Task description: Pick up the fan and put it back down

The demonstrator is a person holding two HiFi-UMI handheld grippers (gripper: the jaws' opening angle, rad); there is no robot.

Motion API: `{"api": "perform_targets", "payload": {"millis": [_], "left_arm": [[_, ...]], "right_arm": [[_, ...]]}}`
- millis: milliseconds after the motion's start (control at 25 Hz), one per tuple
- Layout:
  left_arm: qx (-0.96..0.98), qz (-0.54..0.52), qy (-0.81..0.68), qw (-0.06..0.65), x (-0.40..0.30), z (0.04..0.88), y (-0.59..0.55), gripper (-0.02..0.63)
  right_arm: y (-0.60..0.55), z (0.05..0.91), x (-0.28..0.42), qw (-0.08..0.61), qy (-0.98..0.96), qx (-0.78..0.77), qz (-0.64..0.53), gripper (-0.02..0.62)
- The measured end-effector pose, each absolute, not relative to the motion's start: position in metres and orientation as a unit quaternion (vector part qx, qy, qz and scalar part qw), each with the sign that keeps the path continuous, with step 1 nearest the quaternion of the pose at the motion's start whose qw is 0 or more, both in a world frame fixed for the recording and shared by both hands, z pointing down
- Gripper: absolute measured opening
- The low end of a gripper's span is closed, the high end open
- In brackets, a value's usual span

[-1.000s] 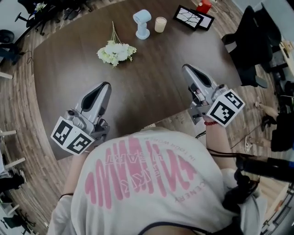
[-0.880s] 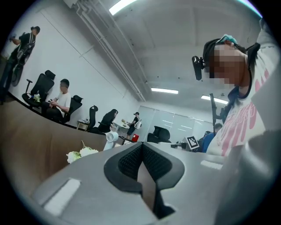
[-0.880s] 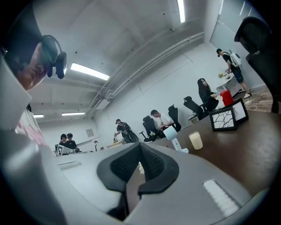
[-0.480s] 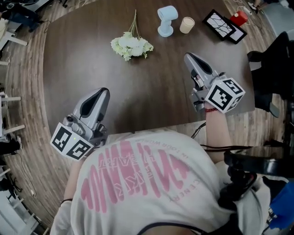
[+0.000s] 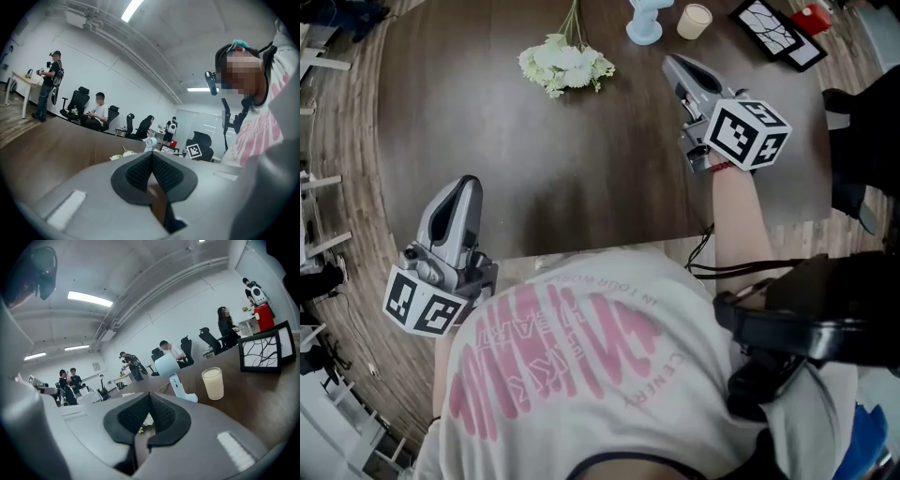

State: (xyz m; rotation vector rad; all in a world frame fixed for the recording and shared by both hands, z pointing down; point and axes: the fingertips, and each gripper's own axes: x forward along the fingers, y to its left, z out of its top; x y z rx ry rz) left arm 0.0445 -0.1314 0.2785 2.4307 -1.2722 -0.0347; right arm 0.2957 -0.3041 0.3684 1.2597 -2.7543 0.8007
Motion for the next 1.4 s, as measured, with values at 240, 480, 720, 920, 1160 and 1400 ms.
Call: {"api": "perform_targets", "payload": {"millis": [240,480,720,920,1160,1400], "left_arm": [[0.861,-0.010,-0.469,0.196,0.034,0.284,-0.140,0.020],[0.854,-0.020,-0.479,0.201,0.029,0.287,-0.147,0.020],[0.849,-0.013,-0.485,0.210,0.026,0.295,-0.143,0.020],[0.850,-0.012,-0.481,0.215,0.028,0.300,-0.146,0.020],[0.856,-0.015,-0.473,0.210,0.034,0.300,-0.151,0.020],[0.848,-0.015,-0.485,0.213,0.027,0.301,-0.148,0.020]], "right_arm": [[-0.317,0.392,0.286,0.032,-0.873,0.403,0.272,0.006],[-0.330,0.415,0.285,0.046,-0.865,0.406,0.292,0.006],[-0.347,0.421,0.287,0.056,-0.867,0.407,0.281,0.037],[-0.359,0.420,0.289,0.062,-0.870,0.409,0.270,0.114],[-0.372,0.417,0.287,0.084,-0.874,0.410,0.245,0.212],[-0.387,0.415,0.283,0.085,-0.877,0.414,0.226,0.203]]}}
